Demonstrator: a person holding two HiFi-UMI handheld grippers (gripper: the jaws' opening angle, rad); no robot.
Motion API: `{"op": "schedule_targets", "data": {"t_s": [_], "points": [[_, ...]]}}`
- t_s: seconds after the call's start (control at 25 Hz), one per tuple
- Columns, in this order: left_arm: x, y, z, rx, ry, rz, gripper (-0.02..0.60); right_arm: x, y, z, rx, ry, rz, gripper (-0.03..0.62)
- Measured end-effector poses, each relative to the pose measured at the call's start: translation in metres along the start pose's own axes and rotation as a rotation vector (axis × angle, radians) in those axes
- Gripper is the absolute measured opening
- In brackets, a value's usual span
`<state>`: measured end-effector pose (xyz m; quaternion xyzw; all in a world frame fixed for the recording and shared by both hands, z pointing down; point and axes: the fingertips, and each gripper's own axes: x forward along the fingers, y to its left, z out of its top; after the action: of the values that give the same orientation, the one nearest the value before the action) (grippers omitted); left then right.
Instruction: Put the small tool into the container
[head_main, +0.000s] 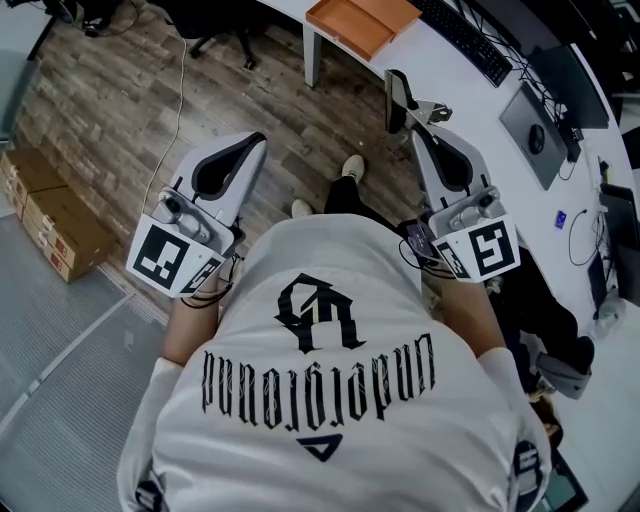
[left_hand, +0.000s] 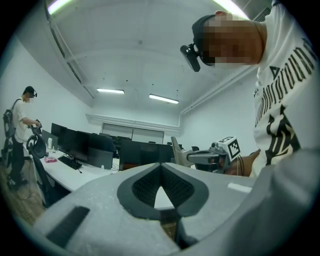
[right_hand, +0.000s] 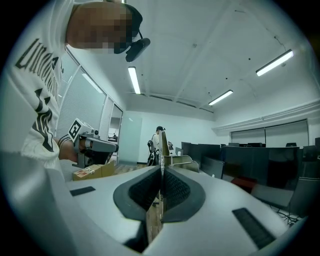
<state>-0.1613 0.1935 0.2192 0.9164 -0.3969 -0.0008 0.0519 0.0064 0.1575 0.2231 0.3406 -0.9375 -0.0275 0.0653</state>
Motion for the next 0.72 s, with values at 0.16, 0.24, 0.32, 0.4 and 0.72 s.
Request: {"op": "schedule_targets", "data": {"t_s": [0.16,0.24,0.32,0.4,0.72], "points": [[0.024,0.01,-0.002,-0.008,0.011,0.01,0.015,0.013,-0.026,-0.003,0.004,0.001,0.012,0.015],[0.038,0.016,-0.004,-0.013,0.017,0.015,0.015,0.018,-0.04,-0.006,0.008,0.003,0.017,0.015],[0.053,0.022,-0.006,-0.018,0.021,0.019,0.015,0.023,-0.055,-0.01,0.014,0.009,0.022,0.015],[0.071,0.028,-0.006,-0.024,0.024,0.021,0.015,0.029,-0.072,-0.014,0.02,0.017,0.027,0.015],[0.157,0.047,0.002,-0.021,0.031,0.025,0.015,0.045,-0.156,-0.022,0.039,0.024,0.038,0.015]]}}
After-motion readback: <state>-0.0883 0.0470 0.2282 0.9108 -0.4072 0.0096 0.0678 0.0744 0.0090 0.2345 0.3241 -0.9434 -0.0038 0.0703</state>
